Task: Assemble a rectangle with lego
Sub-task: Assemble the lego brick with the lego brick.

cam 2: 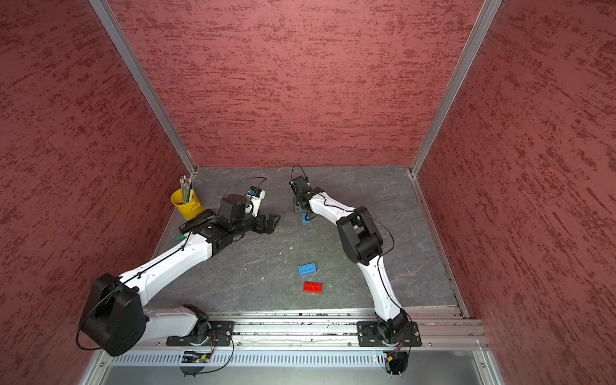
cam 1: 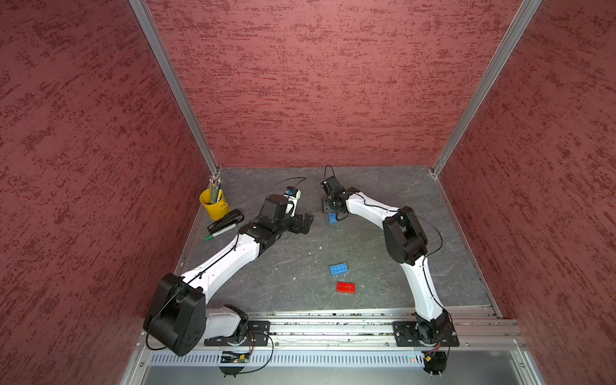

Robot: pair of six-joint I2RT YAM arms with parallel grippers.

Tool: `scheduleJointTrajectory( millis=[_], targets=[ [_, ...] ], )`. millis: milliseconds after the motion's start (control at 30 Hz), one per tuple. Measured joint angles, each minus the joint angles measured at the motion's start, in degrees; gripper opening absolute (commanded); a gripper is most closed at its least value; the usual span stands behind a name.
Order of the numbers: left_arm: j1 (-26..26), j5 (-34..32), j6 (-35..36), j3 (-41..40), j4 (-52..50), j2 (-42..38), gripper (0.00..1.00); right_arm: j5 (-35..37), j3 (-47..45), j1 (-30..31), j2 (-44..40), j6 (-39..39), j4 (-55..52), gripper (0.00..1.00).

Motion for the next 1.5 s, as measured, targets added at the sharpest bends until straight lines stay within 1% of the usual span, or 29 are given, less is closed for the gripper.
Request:
scheduleJointTrajectory(
  millis=[233,633,1133,1500],
  targets=[
    [0.00,0.00,0.00,0.00,0.00,0.00,1.00,-0.07,-1.49,-0.02,-0.02,-2.40,2.49,0.54],
    [0.00,-0.04,0.00,0.00,-0.02,0.11,1.00,-0.26,-5.46,-0.02,-1.49,-2.60,7.21,0.51],
    [0.02,-0.04,0.02,0.33,-0.68,0.83,1.00,0.07,-17.44,-0.13,-6.73,-0.66,19.43,0.49],
    [0.26,-0.26,0.04,0.35,-0.79,0.87,1.00,-0.61,-21.18,-0.13,-8.07,1.55,24.02,0.49]
  ],
)
